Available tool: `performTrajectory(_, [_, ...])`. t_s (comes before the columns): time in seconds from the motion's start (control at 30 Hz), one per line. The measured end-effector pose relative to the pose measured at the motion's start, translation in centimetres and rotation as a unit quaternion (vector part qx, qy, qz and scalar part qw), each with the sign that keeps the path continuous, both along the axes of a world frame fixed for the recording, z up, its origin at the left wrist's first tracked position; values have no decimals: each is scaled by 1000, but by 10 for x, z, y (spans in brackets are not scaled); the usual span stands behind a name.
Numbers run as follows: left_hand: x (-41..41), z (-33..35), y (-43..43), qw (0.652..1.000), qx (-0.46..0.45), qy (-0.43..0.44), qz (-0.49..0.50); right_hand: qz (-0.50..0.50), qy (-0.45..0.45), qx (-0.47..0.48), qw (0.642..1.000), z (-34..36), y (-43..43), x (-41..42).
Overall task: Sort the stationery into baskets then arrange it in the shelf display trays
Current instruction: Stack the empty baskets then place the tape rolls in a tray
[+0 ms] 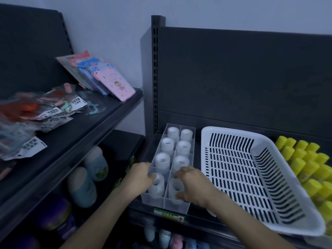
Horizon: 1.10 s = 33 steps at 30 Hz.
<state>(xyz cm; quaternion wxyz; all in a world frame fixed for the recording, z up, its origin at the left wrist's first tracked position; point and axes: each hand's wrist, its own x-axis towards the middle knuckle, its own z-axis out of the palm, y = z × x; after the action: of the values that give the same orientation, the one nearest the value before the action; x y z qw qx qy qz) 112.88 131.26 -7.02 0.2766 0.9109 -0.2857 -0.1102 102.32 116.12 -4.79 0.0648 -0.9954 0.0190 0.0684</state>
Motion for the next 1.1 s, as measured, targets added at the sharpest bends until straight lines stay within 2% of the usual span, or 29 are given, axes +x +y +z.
performTrajectory(0.07, [2, 0, -3, 1000, 8, -1, -1, -2, -9, 16, 1000, 2, -2, -2])
performTrajectory(0.17, [2, 1, -11, 999, -4, -50, -1, -43, -64, 94, 993, 11, -16, -13])
performTrajectory(0.27, [-8, 9, -33, 995, -50, -88, -6, -135, -143, 149, 969, 22, -48, -40])
performTrajectory(0.4, [-32, 15, -74, 988, -83, -124, -48, -306, -192, 116, 925, 18, -103, -93])
performTrajectory(0.47, [-42, 10, -93, 991, -55, -100, -68, -365, -173, 66, 913, 13, -125, -117])
performTrajectory(0.6, [-57, 6, -119, 994, 69, -43, -70, -371, -108, -1, 922, 6, -146, -139])
performTrajectory(0.7, [-65, 9, -130, 990, 98, -93, -34, -356, -80, 6, 931, 5, -152, -144])
performTrajectory(0.77, [-68, 13, -132, 995, 51, -90, -11, -347, -76, 13, 935, 5, -154, -146])
performTrajectory(0.83, [-70, 15, -131, 999, -43, -6, -3, -339, -77, 7, 938, 6, -151, -150])
performTrajectory(0.9, [-76, 22, -123, 993, -109, 34, 1, -330, -85, 5, 940, 8, -144, -154])
performTrajectory(1.03, [-85, 37, -99, 982, -188, 4, 9, -338, -126, 17, 933, 15, -124, -164])
performTrajectory(1.1, [-88, 45, -82, 975, -222, 17, 20, -348, -159, 32, 923, 20, -112, -171])
